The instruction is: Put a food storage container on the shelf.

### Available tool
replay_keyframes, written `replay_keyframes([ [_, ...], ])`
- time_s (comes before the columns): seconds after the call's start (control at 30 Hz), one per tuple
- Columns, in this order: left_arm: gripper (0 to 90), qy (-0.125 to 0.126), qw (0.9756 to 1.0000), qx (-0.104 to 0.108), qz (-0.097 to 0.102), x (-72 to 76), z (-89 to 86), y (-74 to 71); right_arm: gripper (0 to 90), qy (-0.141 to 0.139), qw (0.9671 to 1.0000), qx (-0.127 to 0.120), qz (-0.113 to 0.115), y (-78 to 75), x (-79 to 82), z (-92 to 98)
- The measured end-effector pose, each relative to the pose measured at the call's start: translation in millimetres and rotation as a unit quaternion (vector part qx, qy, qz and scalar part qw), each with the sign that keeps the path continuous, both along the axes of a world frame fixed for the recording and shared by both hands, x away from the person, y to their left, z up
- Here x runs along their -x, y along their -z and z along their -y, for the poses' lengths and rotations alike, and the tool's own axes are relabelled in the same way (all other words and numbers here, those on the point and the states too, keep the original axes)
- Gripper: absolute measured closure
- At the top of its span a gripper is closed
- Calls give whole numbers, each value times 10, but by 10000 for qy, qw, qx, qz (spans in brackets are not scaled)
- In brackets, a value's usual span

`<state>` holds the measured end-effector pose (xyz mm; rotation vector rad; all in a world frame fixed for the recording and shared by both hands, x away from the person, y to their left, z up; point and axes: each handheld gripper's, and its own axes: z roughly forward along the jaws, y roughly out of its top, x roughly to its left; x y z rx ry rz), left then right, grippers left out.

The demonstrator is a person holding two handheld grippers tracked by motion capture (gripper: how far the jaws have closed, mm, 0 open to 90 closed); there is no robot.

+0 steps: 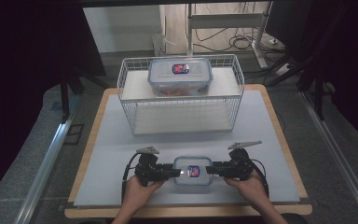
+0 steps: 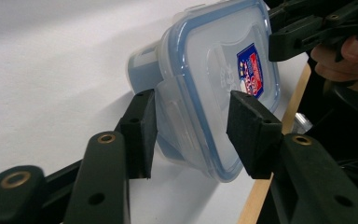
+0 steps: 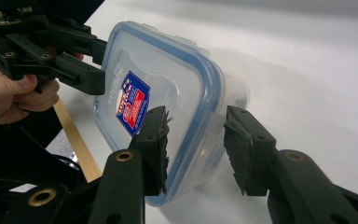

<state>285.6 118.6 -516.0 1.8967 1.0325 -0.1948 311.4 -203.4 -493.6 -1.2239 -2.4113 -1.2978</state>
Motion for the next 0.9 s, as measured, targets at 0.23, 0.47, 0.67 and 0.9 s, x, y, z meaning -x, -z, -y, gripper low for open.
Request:
replay_keyframes([
  [0.23, 599, 4, 9998, 157, -91, 21, -41, 45, 591, 21, 10000, -40, -25, 23, 23, 19],
  [0.47, 603, 22, 9999, 104, -57, 21, -34, 32, 583, 35, 10000, -38, -47, 36, 46, 25],
  [0.67, 602, 54, 9999, 77, -67, 19, -35, 35, 586, 76, 9996, -145, -233, 67, 61, 53],
  [0.9, 597, 42, 9999, 47, -102, 17, -35, 39, 605, 112, 9988, -244, -411, 109, 80, 82],
])
